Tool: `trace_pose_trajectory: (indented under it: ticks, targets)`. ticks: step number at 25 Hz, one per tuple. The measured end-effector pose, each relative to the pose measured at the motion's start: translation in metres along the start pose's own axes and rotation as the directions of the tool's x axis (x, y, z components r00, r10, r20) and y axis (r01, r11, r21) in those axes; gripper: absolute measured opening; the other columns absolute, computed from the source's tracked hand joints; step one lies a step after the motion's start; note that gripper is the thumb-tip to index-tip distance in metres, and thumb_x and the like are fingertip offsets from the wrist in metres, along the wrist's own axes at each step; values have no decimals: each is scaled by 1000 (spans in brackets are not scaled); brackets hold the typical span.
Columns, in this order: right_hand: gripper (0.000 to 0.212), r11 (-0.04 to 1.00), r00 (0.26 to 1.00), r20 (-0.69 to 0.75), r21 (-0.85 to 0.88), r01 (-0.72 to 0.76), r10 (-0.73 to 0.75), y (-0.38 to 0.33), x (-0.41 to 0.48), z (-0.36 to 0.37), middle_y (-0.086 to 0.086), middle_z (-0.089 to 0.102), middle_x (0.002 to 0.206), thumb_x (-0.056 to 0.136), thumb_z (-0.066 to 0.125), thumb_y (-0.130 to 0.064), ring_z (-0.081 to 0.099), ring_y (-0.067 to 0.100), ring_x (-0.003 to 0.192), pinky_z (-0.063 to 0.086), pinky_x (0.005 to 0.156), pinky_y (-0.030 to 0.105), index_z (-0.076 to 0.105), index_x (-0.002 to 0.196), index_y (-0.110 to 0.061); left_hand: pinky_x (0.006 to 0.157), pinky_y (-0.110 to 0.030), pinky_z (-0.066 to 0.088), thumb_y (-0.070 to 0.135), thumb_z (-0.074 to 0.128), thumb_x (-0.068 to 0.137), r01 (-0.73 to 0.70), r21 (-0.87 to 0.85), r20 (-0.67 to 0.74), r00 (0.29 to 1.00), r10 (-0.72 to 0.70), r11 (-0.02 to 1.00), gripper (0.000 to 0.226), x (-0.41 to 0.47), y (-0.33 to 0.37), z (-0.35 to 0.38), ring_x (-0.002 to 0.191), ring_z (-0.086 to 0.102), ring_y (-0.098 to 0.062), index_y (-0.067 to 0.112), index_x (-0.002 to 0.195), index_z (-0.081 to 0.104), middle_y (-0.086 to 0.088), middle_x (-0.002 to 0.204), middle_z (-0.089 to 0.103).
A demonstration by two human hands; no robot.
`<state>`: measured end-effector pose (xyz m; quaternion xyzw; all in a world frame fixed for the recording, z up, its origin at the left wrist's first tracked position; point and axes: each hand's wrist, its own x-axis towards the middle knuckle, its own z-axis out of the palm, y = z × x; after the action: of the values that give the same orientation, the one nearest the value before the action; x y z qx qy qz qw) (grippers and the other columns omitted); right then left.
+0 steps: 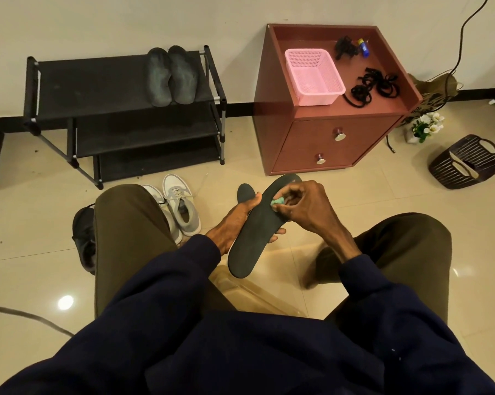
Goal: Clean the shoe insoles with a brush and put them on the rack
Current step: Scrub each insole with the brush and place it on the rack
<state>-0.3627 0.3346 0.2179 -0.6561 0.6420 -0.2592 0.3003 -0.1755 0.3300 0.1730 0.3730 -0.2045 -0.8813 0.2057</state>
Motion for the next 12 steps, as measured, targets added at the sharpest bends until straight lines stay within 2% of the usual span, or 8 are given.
trace_pose_trajectory:
  ticks: [1, 2, 5, 7, 9, 12]
  targets:
    - [13, 1000, 1000, 24, -25, -1, 1, 1, 1, -2, -2, 74, 80, 79, 87, -11, 69, 4, 66, 57, 61, 14, 80, 89, -11, 81, -43, 61, 58, 43, 102, -1, 2, 4, 1000, 1, 1000, 64, 0, -1, 0, 106, 70, -38, 6, 137, 59, -24, 130, 66]
    - [11, 999, 1000, -14, -50, -18, 17, 5, 4, -5, -1, 74, 80, 79, 86, -11, 68, 5, 66, 57, 60, 15, 80, 88, -10, 82, -42, 61, 59, 42, 103, 0, 1, 24, 1000, 0, 1000, 65, 0, -1, 0, 106, 70, -37, 6, 137, 59, -24, 131, 65]
    - [10, 989, 964, -248, -93, -119, 92, 27, 11, -18, 1, 74, 79, 80, 86, -12, 69, 6, 67, 61, 64, 23, 79, 87, -9, 83, -41, 58, 61, 38, 103, -7, 3, 109, 994, 6, 1000, 71, 2, -3, -3, 110, 66, -36, 4, 142, 55, -23, 141, 58]
    - [10, 990, 933, -339, -34, -138, 118, 33, 10, -20, 0, 74, 78, 80, 86, -12, 70, 8, 68, 62, 66, 24, 79, 88, -9, 84, -41, 57, 62, 40, 102, -21, 4, 150, 989, 20, 1000, 74, 4, -1, -6, 113, 63, -36, 4, 146, 51, -23, 146, 54]
    - [13, 994, 954, -280, 10, -105, 104, 28, 8, -18, -2, 75, 80, 80, 86, -13, 71, 7, 70, 58, 65, 16, 80, 90, -10, 83, -41, 57, 62, 40, 102, -27, 7, 156, 987, 25, 1000, 73, 4, 0, -6, 112, 63, -36, 4, 146, 51, -23, 146, 54]
    - [15, 991, 993, -29, 70, -111, 113, 19, 8, -17, -3, 76, 83, 78, 88, -13, 70, 2, 68, 56, 64, 14, 80, 90, -11, 79, -40, 58, 61, 38, 103, -13, 12, 108, 994, 12, 1000, 71, 5, -2, -6, 107, 66, -36, 3, 142, 55, -25, 142, 57]
